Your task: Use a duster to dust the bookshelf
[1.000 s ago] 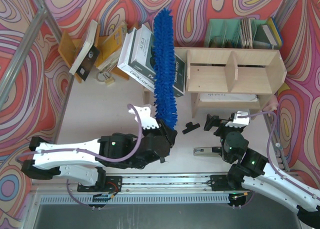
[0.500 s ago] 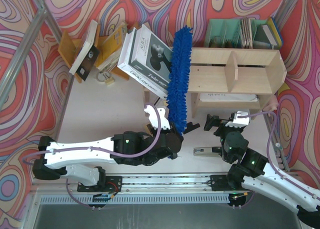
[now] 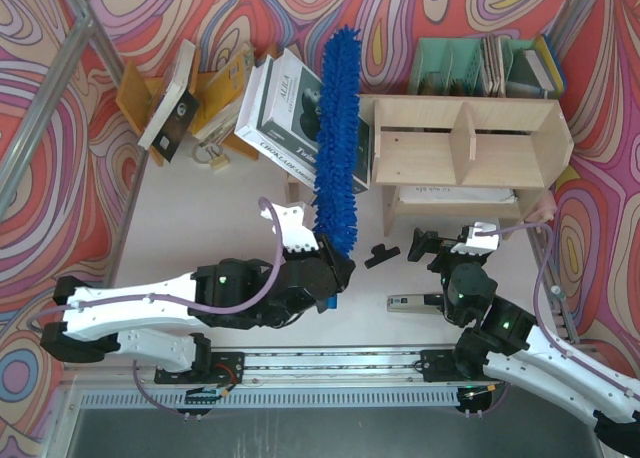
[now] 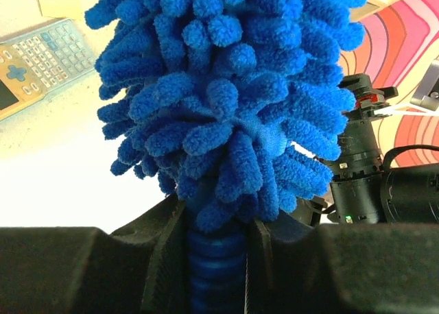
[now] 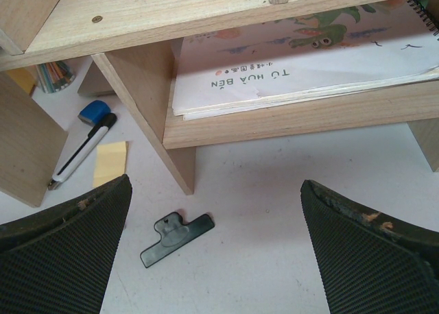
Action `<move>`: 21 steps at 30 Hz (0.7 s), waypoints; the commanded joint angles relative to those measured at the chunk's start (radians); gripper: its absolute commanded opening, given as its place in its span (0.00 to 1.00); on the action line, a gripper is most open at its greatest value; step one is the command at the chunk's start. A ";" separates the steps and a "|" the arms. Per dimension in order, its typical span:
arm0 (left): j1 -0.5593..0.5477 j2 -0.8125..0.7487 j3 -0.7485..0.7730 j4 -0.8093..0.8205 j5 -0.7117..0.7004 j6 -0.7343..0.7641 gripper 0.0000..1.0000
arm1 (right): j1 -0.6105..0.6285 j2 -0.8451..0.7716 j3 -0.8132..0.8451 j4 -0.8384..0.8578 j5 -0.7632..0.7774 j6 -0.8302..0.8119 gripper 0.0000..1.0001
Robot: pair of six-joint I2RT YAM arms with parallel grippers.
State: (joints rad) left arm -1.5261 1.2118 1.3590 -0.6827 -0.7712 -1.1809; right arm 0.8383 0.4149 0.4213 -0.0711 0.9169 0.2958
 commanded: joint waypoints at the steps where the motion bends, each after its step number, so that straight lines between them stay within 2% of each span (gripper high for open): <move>1: 0.007 0.047 -0.013 0.028 -0.015 0.012 0.00 | 0.001 0.001 0.019 0.000 0.028 0.008 0.99; 10: 0.007 0.118 0.018 0.041 0.057 0.017 0.00 | 0.001 -0.007 0.019 -0.006 0.030 0.013 0.99; 16: 0.007 0.124 0.090 0.016 0.040 0.087 0.00 | 0.001 -0.014 0.021 -0.012 0.027 0.015 0.99; 21: 0.010 0.219 0.392 -0.389 -0.120 0.092 0.00 | 0.001 -0.015 0.043 -0.049 0.058 0.044 0.99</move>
State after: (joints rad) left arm -1.5234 1.3834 1.5497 -0.8146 -0.7307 -1.1286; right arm 0.8383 0.4080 0.4221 -0.0814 0.9218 0.3035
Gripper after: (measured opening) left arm 0.343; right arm 0.987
